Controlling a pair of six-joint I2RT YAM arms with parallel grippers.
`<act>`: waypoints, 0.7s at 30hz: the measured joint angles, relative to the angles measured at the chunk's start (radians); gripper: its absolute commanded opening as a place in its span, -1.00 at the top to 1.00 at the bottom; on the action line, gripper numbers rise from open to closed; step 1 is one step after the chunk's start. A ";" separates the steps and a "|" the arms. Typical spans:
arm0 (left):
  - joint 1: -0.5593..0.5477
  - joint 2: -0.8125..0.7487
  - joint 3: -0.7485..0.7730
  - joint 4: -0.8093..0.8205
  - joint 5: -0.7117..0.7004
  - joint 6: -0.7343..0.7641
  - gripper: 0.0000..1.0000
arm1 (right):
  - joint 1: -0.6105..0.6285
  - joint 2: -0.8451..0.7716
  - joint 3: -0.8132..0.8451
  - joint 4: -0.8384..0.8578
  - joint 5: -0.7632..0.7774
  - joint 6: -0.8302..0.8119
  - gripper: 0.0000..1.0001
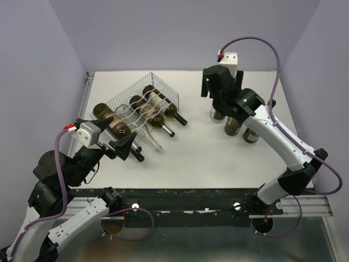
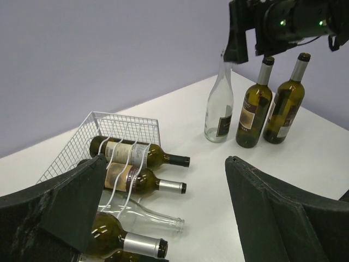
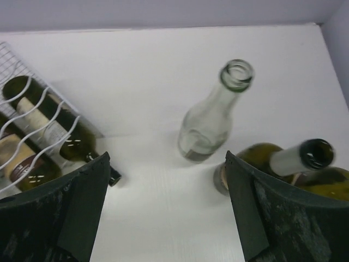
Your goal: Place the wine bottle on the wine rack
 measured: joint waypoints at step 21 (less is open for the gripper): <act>0.000 0.002 -0.043 0.038 0.035 0.013 -0.98 | -0.352 -0.069 -0.190 -0.137 -0.061 0.130 -0.46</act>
